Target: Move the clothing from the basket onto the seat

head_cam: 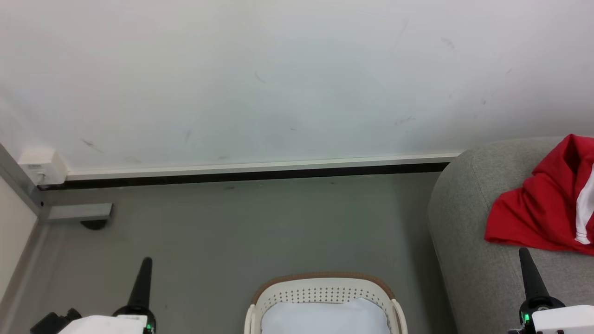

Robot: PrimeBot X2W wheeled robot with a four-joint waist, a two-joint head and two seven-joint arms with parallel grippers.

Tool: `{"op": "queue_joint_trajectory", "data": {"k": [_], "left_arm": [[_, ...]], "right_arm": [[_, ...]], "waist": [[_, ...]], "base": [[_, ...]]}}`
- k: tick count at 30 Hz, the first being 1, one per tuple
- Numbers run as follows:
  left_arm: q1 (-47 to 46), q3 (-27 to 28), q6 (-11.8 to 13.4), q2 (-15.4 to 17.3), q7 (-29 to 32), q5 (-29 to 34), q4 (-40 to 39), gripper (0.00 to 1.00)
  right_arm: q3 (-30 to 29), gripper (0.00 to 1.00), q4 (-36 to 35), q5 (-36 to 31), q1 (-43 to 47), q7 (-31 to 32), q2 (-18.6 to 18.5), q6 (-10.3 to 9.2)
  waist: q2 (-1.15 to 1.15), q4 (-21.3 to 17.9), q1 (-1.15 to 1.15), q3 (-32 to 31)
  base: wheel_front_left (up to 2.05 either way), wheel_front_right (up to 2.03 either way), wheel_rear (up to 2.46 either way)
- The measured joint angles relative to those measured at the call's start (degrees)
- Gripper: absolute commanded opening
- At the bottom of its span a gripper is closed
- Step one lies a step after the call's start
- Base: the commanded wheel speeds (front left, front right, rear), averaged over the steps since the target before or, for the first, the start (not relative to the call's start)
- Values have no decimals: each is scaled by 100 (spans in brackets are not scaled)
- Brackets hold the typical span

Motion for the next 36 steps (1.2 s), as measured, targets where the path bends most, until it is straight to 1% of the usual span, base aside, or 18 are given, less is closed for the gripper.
{"op": "queue_joint_trajectory", "data": {"k": [23, 36], "left_arm": [[-123, 55, -10, 8, 268, -1110, 70, 0], [-179, 80, -21, 12, 411, -1611, 100, 0]], "right_arm": [[-216, 0, 14, 995, -49, 265, 54, 0], [-334, 0, 21, 1449, -64, 409, 87, 0]], "waist": [[0, 67, 0, 6], [0, 105, 0, 9]], "base": [[0, 0, 0], [0, 0, 0]]}}
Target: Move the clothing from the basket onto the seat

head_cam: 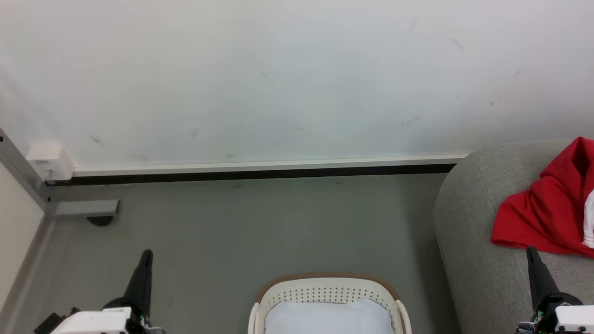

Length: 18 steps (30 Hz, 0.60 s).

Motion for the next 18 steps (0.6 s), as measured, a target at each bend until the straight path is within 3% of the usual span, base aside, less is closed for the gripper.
{"op": "queue_joint_trajectory", "data": {"k": [18], "left_arm": [[-52, 18, -8, 8, 99, -394, 22, 0]], "right_arm": [[-82, 0, 4, 344, -32, 97, 42, 0]], "waist": [[0, 30, 0, 2]], "base": [[0, 0, 0]]}}
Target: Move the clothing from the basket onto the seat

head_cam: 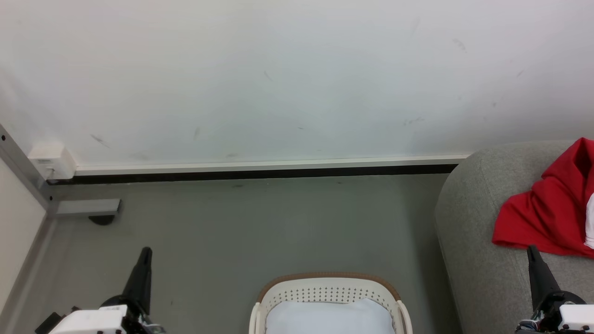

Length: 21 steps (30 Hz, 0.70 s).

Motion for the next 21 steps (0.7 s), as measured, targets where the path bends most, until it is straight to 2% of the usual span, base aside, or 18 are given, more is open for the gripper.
{"op": "queue_joint_trajectory", "data": {"k": [21], "left_arm": [[-1, 0, 0, 1, 0, 0, 1, 0]], "right_arm": [[-19, 0, 1, -1, -3, 13, 11, -1]], "waist": [[0, 0, 0, 0]], "base": [[0, 0, 0]]}}
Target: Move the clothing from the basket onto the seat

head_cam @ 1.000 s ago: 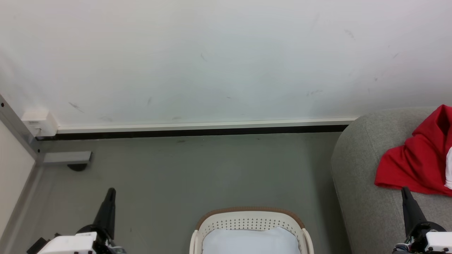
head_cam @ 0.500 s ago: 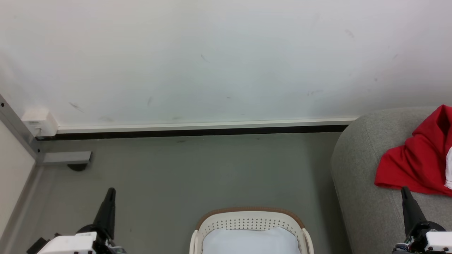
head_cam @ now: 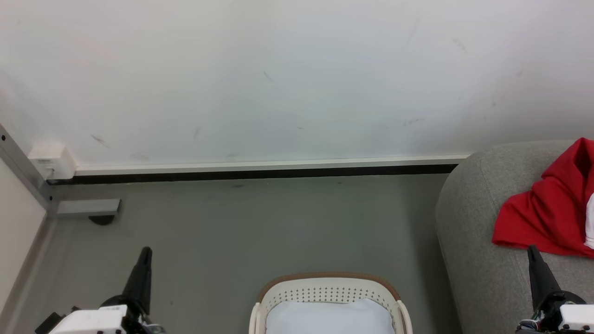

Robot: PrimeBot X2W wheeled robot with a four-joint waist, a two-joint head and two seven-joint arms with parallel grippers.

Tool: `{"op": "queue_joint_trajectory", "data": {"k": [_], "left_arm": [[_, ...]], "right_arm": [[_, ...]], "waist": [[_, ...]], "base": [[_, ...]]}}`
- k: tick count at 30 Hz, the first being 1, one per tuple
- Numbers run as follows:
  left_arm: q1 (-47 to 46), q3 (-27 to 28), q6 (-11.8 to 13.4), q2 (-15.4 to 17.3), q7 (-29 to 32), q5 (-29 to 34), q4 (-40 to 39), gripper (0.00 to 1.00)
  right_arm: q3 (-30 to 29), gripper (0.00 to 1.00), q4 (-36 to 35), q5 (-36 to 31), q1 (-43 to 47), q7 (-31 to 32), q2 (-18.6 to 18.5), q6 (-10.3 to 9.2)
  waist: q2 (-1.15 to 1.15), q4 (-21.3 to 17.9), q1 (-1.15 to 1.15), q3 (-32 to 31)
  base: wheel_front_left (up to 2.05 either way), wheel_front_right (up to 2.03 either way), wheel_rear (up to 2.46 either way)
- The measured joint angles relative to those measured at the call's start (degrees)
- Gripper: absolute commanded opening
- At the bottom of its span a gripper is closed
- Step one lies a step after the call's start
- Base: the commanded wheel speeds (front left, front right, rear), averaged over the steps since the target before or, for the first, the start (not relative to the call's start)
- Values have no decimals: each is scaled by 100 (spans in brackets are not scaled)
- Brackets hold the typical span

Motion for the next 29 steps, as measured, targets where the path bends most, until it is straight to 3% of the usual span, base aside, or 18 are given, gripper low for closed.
{"op": "queue_joint_trajectory", "data": {"k": [29], "left_arm": [[-1, 1, 0, 0, 0, 0, 0, 0]], "right_arm": [[-25, 0, 1, -10, -2, 16, 15, 0]], "waist": [[0, 0, 0, 0]], "base": [[0, 0, 0]]}}
